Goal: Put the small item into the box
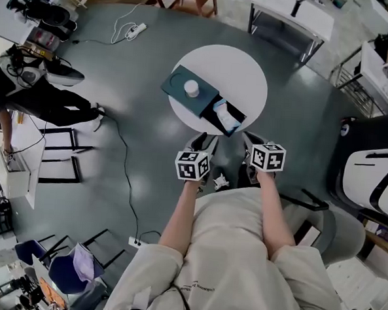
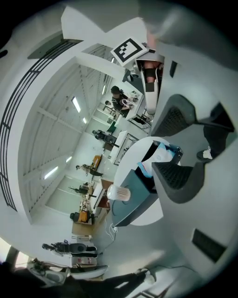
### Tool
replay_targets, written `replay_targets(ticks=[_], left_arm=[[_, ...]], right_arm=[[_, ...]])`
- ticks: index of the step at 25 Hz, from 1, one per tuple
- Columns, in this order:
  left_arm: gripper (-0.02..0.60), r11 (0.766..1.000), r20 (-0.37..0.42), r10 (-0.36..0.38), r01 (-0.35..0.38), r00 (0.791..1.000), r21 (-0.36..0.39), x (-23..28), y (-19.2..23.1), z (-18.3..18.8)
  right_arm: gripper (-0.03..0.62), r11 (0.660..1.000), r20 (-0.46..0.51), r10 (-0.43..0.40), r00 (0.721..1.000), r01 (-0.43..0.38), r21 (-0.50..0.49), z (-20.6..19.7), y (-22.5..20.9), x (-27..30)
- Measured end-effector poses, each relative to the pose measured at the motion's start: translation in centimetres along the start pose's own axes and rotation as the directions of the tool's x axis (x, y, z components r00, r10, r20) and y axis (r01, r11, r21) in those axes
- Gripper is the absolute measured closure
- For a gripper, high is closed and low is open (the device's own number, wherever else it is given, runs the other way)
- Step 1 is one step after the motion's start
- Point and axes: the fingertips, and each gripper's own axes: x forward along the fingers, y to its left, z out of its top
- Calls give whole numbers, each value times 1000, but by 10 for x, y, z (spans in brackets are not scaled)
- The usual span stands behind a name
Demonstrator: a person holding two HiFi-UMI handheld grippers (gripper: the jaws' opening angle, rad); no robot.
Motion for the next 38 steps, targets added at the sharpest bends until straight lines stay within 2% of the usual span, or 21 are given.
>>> replay_targets(ticks=[4, 6, 11, 16, 21, 25, 31, 38], left_arm=[[525, 998, 60, -33, 30, 998, 49, -13, 1, 5], [552, 997, 73, -33, 28, 997, 67, -18, 4, 8], [561, 995, 61, -86, 83, 994, 52, -26, -4, 3], [561, 992, 45, -113, 110, 993, 62, -29, -5, 4], [560, 996, 17, -65, 64, 998, 58, -28, 6, 4], [560, 997, 30, -72, 71, 997, 32, -28, 6, 6], [560, 1000, 42, -13, 13, 999, 4, -28, 16, 9], [560, 1000, 28, -20, 20, 999, 16, -25, 10, 3]], right_arm=[[559, 1000, -9, -16, 1000, 16, -1, -18, 0, -1], [559, 1000, -8, -22, 1000, 22, 2, -22, 3, -3], [559, 998, 26, -29, 999, 27, 49, -18, 2, -13], [559, 998, 28, -24, 999, 22, 56, -21, 7, -8], [559, 999, 19, -16, 1000, 15, 29, -15, 17, -4], [559, 1000, 15, -27, 1000, 27, -2, -11, 19, -5], [559, 999, -2, -43, 999, 43, -24, -14, 18, -4], [559, 997, -11, -68, 998, 68, -44, -20, 13, -7]])
